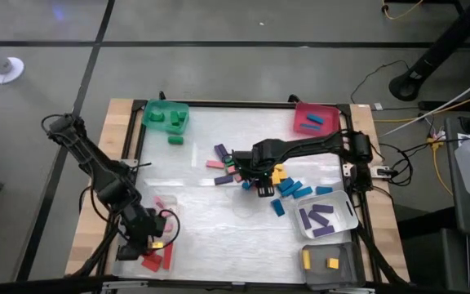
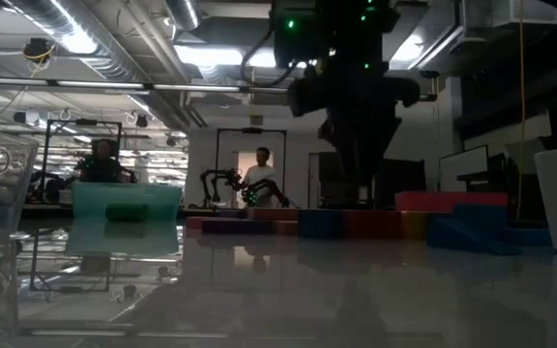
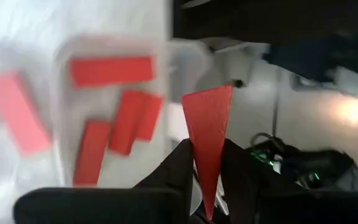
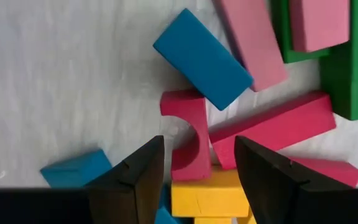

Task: Sort blocks
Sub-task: Put the red block into the bottom transparent bin

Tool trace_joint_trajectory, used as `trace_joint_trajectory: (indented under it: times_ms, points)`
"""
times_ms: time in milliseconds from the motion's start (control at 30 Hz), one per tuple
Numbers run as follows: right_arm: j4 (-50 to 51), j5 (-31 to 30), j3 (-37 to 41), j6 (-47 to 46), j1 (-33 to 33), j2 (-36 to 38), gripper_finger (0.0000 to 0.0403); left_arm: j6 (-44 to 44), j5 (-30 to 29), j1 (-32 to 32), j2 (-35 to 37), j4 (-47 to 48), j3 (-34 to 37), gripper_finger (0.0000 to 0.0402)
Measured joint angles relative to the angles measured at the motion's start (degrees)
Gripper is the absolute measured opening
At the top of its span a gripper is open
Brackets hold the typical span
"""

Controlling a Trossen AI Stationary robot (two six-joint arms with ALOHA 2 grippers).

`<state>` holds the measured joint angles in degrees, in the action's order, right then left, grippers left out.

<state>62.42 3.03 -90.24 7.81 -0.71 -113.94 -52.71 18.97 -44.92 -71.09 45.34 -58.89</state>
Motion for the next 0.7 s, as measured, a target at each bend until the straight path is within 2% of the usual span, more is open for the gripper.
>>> trace_joint_trajectory:
  times_ms: [133,333,567,700]
  points:
    - [0.3,-0.9,0.0,0.0,-0.1,-2.1,0.0193,-7.6,-2.2,-0.6,-2.1,3.6,0.0,0.0079]
    - [0.6,-0.9,0.0,0.0,-0.1,-4.9,0.0193,-7.7,-3.8,-0.1,-4.7,4.8,0.0,0.0114]
    - [0.0,-0.9,0.0,0.0,-0.1,-5.3,0.0192,-3.3,-3.8,-0.1,-4.9,4.9,0.0,0.011]
    - [-0.1,-0.9,0.0,0.0,-0.1,-5.4,0.0165,-2.3,-3.8,0.3,-4.9,4.8,0.0,0.0102]
